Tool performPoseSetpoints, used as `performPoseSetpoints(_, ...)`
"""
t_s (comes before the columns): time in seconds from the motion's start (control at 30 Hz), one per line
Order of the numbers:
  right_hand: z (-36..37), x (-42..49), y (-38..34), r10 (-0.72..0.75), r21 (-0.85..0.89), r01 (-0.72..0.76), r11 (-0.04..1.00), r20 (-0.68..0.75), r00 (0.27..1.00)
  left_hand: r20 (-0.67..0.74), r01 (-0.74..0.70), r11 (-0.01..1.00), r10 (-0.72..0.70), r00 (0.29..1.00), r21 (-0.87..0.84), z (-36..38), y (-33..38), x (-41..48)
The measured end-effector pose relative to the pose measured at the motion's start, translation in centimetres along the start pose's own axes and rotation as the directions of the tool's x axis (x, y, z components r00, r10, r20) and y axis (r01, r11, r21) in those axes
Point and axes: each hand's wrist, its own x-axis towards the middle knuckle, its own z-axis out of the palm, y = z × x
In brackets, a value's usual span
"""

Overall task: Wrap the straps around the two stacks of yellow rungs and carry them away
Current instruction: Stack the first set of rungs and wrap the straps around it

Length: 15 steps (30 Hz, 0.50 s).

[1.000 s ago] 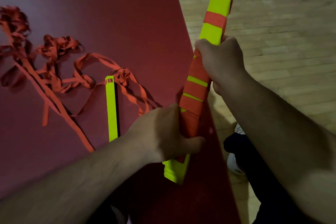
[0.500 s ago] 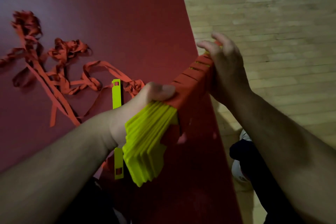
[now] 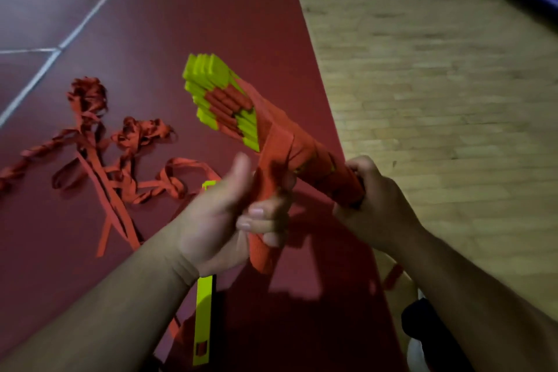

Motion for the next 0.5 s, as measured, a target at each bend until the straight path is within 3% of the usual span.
performPoseSetpoints(0.07, -0.2, 0.2, 0.0, 0.032, -0.007, -0.032, 0.999, 0.004, 0.999, -0.153, -0.06, 0.966, 0.101, 0.983, 0.252, -0.1, 0.3, 0.0)
performPoseSetpoints(0.17, -0.6, 0.3, -0.2, 0.054, -0.037, -0.053, 0.998, 0.042, 0.998, -0.315, -0.075, 0.812, 0.307, 0.898, 0.579, 0.0, 1.1, -0.1)
performPoseSetpoints(0.27, -0.7, 0.4, -0.5, 0.053, -0.017, -0.052, 0.999, 0.089, 0.995, -0.308, -0.07, 0.578, 0.529, 0.791, 0.813, -0.4, 2.0, -0.4)
performPoseSetpoints(0.33, -0.5, 0.1, -0.7, 0.047, 0.026, -0.051, 0.998, 0.131, 0.99, -0.276, -0.032, 0.464, 0.579, 0.767, 0.886, -0.6, 2.1, -0.6)
performPoseSetpoints(0.4, -0.4, -0.2, -1.2, 0.05, 0.108, -0.071, 0.992, 0.189, 0.981, -0.284, -0.041, 0.476, 0.589, 0.756, 0.879, -0.7, 2.3, -0.7)
performPoseSetpoints(0.5, -0.2, -0.6, -2.2, 0.066, 0.257, -0.144, 0.956, 0.29, 0.955, -0.343, -0.088, 0.595, 0.572, 0.745, 0.799, -0.9, 2.0, -0.4)
